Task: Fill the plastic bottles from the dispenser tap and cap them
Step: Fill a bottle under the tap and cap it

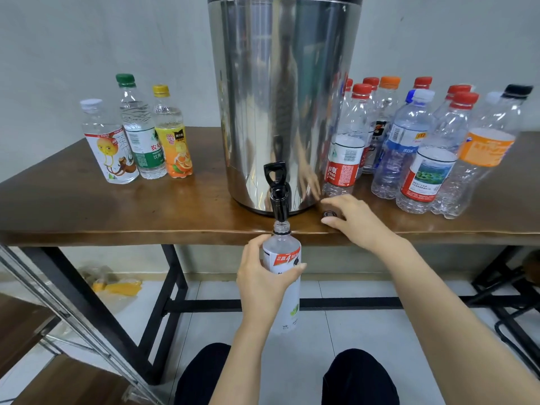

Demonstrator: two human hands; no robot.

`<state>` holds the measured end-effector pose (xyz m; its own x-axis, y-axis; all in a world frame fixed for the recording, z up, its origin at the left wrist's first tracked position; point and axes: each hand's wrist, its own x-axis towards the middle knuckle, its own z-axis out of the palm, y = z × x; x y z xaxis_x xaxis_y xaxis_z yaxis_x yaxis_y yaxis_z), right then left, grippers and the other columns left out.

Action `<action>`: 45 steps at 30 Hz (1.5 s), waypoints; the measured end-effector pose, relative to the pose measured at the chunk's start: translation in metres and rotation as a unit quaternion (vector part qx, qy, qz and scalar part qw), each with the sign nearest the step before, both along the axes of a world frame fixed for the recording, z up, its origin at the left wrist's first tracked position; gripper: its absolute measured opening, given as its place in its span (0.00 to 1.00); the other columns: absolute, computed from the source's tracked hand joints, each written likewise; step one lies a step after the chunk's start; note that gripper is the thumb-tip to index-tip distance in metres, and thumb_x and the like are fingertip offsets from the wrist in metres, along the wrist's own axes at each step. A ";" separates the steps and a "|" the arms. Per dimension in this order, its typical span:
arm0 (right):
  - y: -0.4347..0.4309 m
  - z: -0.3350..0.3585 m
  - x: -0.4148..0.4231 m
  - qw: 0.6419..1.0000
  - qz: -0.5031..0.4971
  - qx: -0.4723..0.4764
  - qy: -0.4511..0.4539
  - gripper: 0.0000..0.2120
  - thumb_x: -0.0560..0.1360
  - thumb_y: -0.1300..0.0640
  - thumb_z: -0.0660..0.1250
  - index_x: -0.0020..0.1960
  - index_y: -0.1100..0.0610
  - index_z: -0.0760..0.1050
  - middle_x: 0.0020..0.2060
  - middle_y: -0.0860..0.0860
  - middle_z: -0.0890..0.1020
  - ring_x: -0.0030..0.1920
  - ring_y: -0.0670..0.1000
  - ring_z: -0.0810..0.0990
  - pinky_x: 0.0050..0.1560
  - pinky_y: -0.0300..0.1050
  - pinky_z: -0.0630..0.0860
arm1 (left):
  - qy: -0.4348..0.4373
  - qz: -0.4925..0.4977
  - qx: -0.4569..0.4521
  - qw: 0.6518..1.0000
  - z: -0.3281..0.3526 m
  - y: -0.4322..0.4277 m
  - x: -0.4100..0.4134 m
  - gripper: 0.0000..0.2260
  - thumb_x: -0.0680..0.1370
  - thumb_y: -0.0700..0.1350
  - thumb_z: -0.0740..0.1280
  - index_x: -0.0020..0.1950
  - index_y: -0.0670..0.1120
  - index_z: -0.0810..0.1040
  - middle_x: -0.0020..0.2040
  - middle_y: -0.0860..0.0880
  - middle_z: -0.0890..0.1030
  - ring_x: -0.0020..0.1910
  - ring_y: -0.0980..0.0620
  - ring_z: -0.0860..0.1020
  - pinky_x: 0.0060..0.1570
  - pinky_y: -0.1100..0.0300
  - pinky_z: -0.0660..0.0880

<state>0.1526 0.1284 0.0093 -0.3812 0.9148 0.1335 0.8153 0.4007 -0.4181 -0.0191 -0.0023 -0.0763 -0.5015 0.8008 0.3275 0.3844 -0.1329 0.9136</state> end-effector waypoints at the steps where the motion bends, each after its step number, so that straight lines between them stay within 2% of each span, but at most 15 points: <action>1: -0.001 -0.003 0.000 1.000 0.014 -0.008 -0.017 0.21 0.78 0.51 0.68 0.70 0.51 0.72 0.67 0.52 0.73 0.64 0.58 0.69 0.68 0.53 0.66 | -0.002 0.000 -0.004 1.000 -0.001 -0.001 0.001 0.31 0.60 0.54 0.83 0.56 0.64 0.70 0.55 0.61 0.77 0.52 0.57 0.79 0.48 0.57 0.81; 6: -0.006 -0.004 -0.008 0.999 0.036 0.027 -0.009 0.13 0.77 0.57 0.69 0.62 0.54 0.79 0.58 0.52 0.78 0.61 0.55 0.71 0.63 0.46 0.67 | -0.004 -0.008 -0.014 1.000 -0.004 -0.009 0.004 0.31 0.61 0.53 0.83 0.56 0.63 0.69 0.54 0.61 0.77 0.52 0.57 0.79 0.45 0.66 0.78; 8: -0.011 -0.004 -0.009 0.999 0.043 0.024 0.018 0.13 0.76 0.59 0.70 0.61 0.55 0.79 0.57 0.51 0.79 0.59 0.53 0.73 0.59 0.42 0.68 | -0.004 -0.014 -0.012 1.000 -0.006 -0.013 0.003 0.31 0.60 0.53 0.84 0.55 0.64 0.69 0.54 0.61 0.77 0.52 0.58 0.79 0.45 0.65 0.78; 11: -0.035 0.009 -0.010 0.986 0.050 0.012 0.156 0.13 0.75 0.62 0.71 0.59 0.53 0.79 0.53 0.48 0.80 0.52 0.48 0.77 0.49 0.30 0.70 | -0.012 -0.028 -0.002 1.000 -0.007 -0.021 0.001 0.32 0.59 0.53 0.83 0.58 0.63 0.71 0.55 0.59 0.79 0.51 0.55 0.81 0.47 0.56 0.81; 13: -0.055 0.024 -0.011 0.964 0.088 -0.011 0.252 0.13 0.75 0.63 0.71 0.56 0.50 0.80 0.52 0.45 0.81 0.50 0.44 0.79 0.52 0.32 0.75 | -0.012 -0.038 0.009 0.999 -0.006 -0.027 0.000 0.33 0.58 0.55 0.82 0.59 0.63 0.72 0.56 0.58 0.79 0.52 0.54 0.81 0.48 0.53 0.81; 15: -0.078 0.041 -0.012 0.945 0.152 -0.038 0.286 0.13 0.75 0.64 0.71 0.54 0.47 0.80 0.53 0.45 0.81 0.51 0.42 0.80 0.54 0.33 0.76 | -0.013 -0.047 0.028 0.998 -0.001 -0.033 -0.001 0.33 0.58 0.55 0.82 0.59 0.63 0.72 0.57 0.57 0.79 0.52 0.53 0.82 0.48 0.51 0.81; 19: -0.106 0.058 -0.023 0.948 0.249 -0.025 0.198 0.15 0.73 0.66 0.72 0.56 0.52 0.81 0.52 0.50 0.81 0.52 0.41 0.79 0.56 0.31 0.72 | -0.007 -0.067 0.058 0.996 0.013 -0.045 -0.003 0.32 0.60 0.49 0.83 0.60 0.61 0.74 0.57 0.57 0.79 0.53 0.52 0.81 0.48 0.49 0.81; 23: -0.110 0.063 -0.032 0.949 0.290 0.012 0.127 0.15 0.72 0.68 0.73 0.57 0.58 0.82 0.51 0.47 0.81 0.54 0.41 0.78 0.57 0.28 0.70 | -0.007 -0.083 0.062 0.995 0.021 -0.054 -0.003 0.33 0.59 0.50 0.83 0.59 0.63 0.73 0.56 0.57 0.79 0.54 0.52 0.81 0.49 0.49 0.81; 30: -0.111 0.068 -0.039 0.949 0.302 0.025 0.090 0.15 0.71 0.67 0.74 0.57 0.59 0.83 0.52 0.51 0.82 0.54 0.48 0.80 0.59 0.42 0.74 | 0.001 -0.072 0.065 0.995 0.026 -0.063 -0.006 0.33 0.58 0.52 0.82 0.60 0.62 0.73 0.56 0.59 0.78 0.53 0.52 0.81 0.49 0.49 0.81; 34: -0.112 0.074 -0.049 0.963 0.259 0.029 0.064 0.14 0.69 0.53 0.78 0.53 0.57 0.83 0.43 0.52 0.80 0.43 0.49 0.78 0.47 0.42 0.75 | 0.005 -0.070 0.061 0.996 0.028 -0.065 -0.009 0.33 0.59 0.51 0.83 0.59 0.64 0.73 0.56 0.59 0.78 0.53 0.53 0.81 0.48 0.50 0.81; 38: -0.115 0.076 -0.058 0.978 0.199 0.063 -0.021 0.21 0.67 0.35 0.72 0.48 0.51 0.79 0.38 0.47 0.79 0.39 0.46 0.76 0.41 0.47 0.76 | 0.003 -0.064 0.058 0.996 0.027 -0.066 -0.014 0.33 0.59 0.52 0.83 0.60 0.62 0.73 0.56 0.58 0.79 0.53 0.53 0.81 0.48 0.50 0.81; 40: -0.115 0.078 -0.057 0.976 0.217 0.035 0.006 0.19 0.70 0.39 0.72 0.57 0.46 0.79 0.47 0.41 0.81 0.45 0.44 0.78 0.46 0.40 0.76 | 0.003 -0.053 0.063 0.997 0.027 -0.066 -0.017 0.33 0.59 0.53 0.82 0.60 0.62 0.73 0.56 0.58 0.79 0.53 0.53 0.81 0.48 0.51 0.81; 42: -0.112 0.080 -0.054 0.968 0.248 -0.010 0.043 0.23 0.74 0.53 0.73 0.68 0.44 0.74 0.55 0.40 0.80 0.49 0.44 0.78 0.48 0.30 0.74 | -0.001 -0.043 0.070 0.997 0.027 -0.065 -0.020 0.33 0.58 0.53 0.82 0.60 0.61 0.74 0.57 0.58 0.79 0.53 0.53 0.82 0.48 0.50 0.81; 44: -0.111 0.078 -0.058 0.964 0.259 -0.003 0.052 0.22 0.74 0.60 0.74 0.66 0.48 0.76 0.52 0.44 0.82 0.46 0.45 0.78 0.46 0.29 0.73 | -0.006 -0.039 0.071 0.997 0.027 -0.065 -0.024 0.33 0.58 0.53 0.82 0.60 0.60 0.74 0.57 0.58 0.79 0.53 0.53 0.82 0.48 0.50 0.81; 45: -0.111 0.076 -0.062 0.967 0.250 0.013 0.054 0.18 0.73 0.58 0.75 0.62 0.49 0.79 0.47 0.45 0.83 0.43 0.45 0.78 0.44 0.32 0.74 | -0.008 -0.039 0.070 0.997 0.028 -0.065 -0.025 0.33 0.58 0.53 0.82 0.60 0.61 0.74 0.57 0.58 0.79 0.53 0.54 0.82 0.48 0.50 0.81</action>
<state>0.0904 0.0178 0.0850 -0.7577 0.6149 0.2188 0.4680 0.7455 -0.4746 -0.0438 -0.0669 -0.0481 -0.4461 0.7840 0.4317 0.3531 -0.2891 0.8898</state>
